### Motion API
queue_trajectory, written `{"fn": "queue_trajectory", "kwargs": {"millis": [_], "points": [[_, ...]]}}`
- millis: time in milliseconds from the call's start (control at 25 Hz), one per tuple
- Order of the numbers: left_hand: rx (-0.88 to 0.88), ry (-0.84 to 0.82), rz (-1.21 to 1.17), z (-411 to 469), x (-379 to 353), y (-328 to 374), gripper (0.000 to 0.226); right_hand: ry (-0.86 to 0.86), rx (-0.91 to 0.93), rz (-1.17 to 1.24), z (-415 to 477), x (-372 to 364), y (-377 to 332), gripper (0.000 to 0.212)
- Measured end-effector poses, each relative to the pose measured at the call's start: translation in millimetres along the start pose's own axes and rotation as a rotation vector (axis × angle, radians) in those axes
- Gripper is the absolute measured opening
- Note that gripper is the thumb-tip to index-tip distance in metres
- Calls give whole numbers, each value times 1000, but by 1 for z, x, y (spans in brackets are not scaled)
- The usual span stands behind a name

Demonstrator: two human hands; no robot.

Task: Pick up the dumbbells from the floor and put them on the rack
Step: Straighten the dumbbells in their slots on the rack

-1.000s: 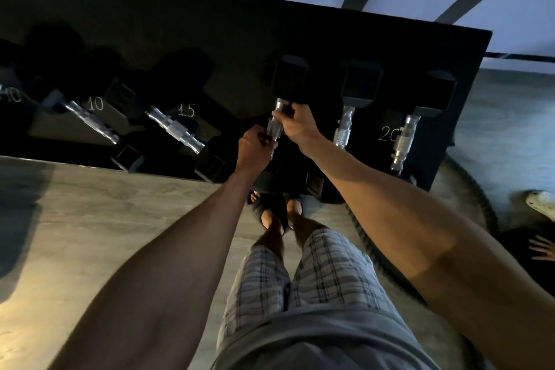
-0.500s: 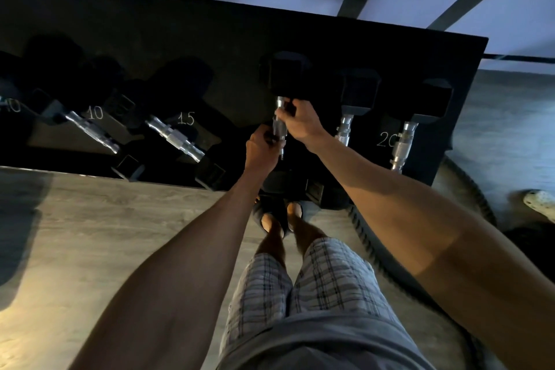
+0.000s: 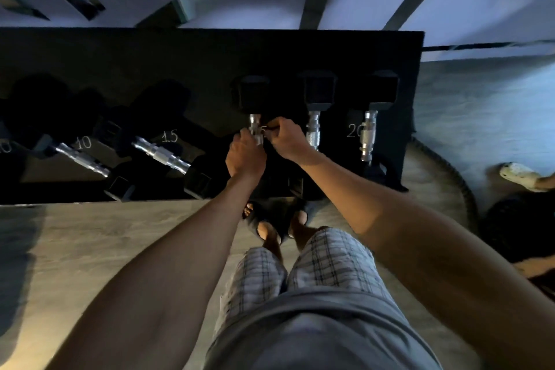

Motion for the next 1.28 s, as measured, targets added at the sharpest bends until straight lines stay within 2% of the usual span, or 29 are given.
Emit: {"fn": "queue_trajectory", "kwargs": {"millis": [80, 200, 280, 400, 440, 520, 600, 680, 760, 880, 1000, 1120, 1280], "points": [[-64, -24, 12, -4, 0, 23, 32, 18, -16, -7, -21, 22, 14, 23], [-194, -159, -11, -11, -22, 65, 12, 34, -26, -47, -51, 61, 49, 21], [-257, -232, -59, -19, -41, 97, 11, 122, -54, -80, -71, 94, 80, 18], [-235, -343, -205, -32, -82, 142, 15, 311, -105, -95, -102, 138, 130, 7], [-205, -371, -285, -34, -97, 155, 16, 383, -98, -103, -109, 148, 144, 9], [-137, -389, -402, -33, -121, 176, 7, 461, -119, -107, -115, 156, 171, 25], [-58, -373, -463, -28, -135, 186, 19, 389, -172, -68, -104, 152, 192, 41], [10, -368, -563, -23, -146, 195, 15, 266, -169, 58, -87, 145, 204, 47], [70, -380, -703, -16, -156, 202, 5, 191, -159, 179, -76, 143, 208, 44], [186, -375, -817, -9, -168, 207, 6, 96, -175, 235, -57, 137, 217, 42], [269, -385, -826, -1, -182, 207, 19, 25, -204, 281, -41, 132, 220, 34], [292, -385, -773, 6, -188, 205, 8, 22, -218, 300, -35, 130, 221, 25], [290, -376, -742, 4, -186, 217, 11, 69, -206, 363, -38, 140, 220, 18]]}}
Point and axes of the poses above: each hand's wrist, its own z-axis towards the middle knuckle, its own x-axis out of the back of the hand, y = z × x, the point moved 9 cm from there along z, towards the middle knuckle, and after that the axes turned 4 degrees about -y, right-handed, at the moved point
